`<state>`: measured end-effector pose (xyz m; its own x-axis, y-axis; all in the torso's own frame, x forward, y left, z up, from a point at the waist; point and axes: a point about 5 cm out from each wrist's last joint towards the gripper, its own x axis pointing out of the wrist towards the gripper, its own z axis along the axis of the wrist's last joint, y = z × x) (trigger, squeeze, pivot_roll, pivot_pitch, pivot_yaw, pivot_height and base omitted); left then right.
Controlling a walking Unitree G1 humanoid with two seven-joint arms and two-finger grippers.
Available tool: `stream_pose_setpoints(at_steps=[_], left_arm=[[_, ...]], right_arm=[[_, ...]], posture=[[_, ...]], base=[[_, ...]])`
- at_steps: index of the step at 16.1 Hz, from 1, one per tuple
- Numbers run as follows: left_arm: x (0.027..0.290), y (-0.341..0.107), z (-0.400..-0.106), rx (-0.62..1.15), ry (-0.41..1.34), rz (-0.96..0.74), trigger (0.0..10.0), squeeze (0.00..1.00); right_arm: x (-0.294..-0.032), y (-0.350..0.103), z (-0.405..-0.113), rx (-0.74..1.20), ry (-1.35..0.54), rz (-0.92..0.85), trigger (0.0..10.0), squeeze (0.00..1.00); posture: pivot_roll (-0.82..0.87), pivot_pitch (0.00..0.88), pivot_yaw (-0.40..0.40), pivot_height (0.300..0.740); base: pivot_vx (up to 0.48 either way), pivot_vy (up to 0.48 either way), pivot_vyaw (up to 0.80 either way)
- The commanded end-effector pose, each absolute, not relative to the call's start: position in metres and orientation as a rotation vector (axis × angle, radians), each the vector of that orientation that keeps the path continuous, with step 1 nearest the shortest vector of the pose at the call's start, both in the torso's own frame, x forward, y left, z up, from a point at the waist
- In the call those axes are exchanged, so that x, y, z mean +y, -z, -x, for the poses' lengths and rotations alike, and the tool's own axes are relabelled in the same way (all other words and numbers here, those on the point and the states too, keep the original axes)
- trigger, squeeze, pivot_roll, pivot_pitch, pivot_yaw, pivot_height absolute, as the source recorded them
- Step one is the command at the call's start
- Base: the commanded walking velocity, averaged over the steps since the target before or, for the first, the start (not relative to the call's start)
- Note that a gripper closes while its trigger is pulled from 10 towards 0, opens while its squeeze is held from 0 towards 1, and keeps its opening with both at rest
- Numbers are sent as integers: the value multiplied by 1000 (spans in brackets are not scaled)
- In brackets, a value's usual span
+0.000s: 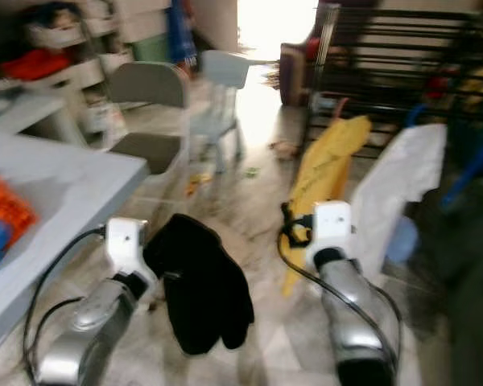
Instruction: Hang hanger
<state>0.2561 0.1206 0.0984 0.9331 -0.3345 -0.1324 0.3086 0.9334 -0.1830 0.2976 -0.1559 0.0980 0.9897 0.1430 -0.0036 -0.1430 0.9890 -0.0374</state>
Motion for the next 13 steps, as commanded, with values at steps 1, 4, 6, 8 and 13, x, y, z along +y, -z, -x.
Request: stream_pose_setpoints(at_steps=[1,4,6,8,13], left_arm=[[117,-106,-258,133,344,162,10000,0],[114,-105,-258,143,371,141,10000,0],[115,-106,-259,142,372,139,10000,0],[116,-106,-259,144,372,138,10000,0],[114,-106,-261,149,384,131,10000,0]], right_arm=[[-158,-100,-299,-4,-138,53,10000,0],[-156,-99,-300,-1,-140,47,10000,0],[-154,-99,-300,-2,-141,43,10000,0],[-153,-99,-300,-1,-140,41,10000,0],[-154,-99,-302,-6,-130,45,10000,0]], posture=[[-65,0,33,740],[-61,0,30,740],[-61,0,30,740],[-59,0,31,740],[-64,0,36,740]], base=[[326,240,-800],[325,80,-800],[313,0,-800],[311,0,-800],[310,0,-800]])
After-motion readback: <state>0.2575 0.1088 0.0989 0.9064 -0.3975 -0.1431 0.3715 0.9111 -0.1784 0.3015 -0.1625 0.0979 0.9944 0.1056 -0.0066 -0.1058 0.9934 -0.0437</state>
